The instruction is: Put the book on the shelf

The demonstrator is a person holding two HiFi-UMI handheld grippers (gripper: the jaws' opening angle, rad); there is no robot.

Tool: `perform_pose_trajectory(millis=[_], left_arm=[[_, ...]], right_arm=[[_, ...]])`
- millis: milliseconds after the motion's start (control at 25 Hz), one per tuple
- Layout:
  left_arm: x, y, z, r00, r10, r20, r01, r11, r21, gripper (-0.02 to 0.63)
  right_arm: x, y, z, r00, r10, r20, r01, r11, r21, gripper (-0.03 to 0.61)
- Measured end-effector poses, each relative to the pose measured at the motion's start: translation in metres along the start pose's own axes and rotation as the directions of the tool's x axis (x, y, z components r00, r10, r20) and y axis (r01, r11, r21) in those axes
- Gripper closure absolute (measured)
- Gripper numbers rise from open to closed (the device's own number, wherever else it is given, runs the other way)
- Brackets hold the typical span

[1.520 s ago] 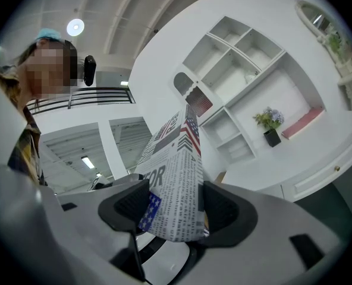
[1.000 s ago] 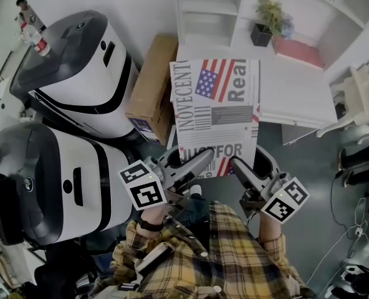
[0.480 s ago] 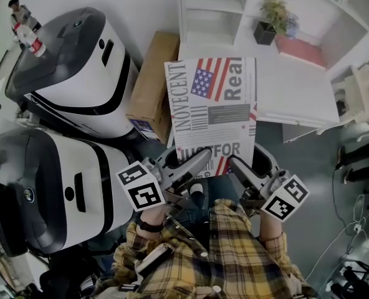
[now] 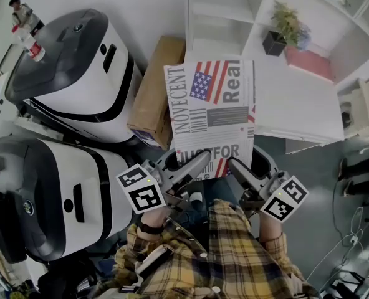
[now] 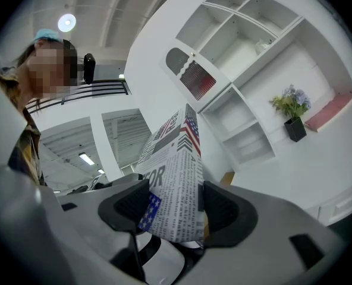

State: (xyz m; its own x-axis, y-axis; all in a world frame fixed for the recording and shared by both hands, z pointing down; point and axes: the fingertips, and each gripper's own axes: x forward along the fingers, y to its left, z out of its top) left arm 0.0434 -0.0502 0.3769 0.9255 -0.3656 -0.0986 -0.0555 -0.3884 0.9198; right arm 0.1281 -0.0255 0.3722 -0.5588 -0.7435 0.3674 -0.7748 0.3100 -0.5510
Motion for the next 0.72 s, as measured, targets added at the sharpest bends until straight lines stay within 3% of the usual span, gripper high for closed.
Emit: perform_pose_trajectory(millis=[280,480,720], left_arm=[[-0.005,-0.0041,-0.0036,1.0,0.009,-0.014,-0.009,1.0,-0.028,0.433],[-0.0009,0.0001,-0.0004,1.0,-0.005,0.017,0.005,1.0,0.006,0.431],[0.0009,0.0025,0.0022,0.996,-0.076,0.049,0.071,0.992,0.103,0.431]], right_arm=[[-0.0043,0.0063,-0.0034,1.0,-0.018,-0.017,0.019,1.0,0.025,0.305],[0.0002,0.0007,0.0007,1.0,0.001,0.003,-0.001,1.0,-0.018,0.305],[0.0034,-0.0011,0.0031,0.997,0.027,0.068,-0.019,0.993,-0.117,0.305]])
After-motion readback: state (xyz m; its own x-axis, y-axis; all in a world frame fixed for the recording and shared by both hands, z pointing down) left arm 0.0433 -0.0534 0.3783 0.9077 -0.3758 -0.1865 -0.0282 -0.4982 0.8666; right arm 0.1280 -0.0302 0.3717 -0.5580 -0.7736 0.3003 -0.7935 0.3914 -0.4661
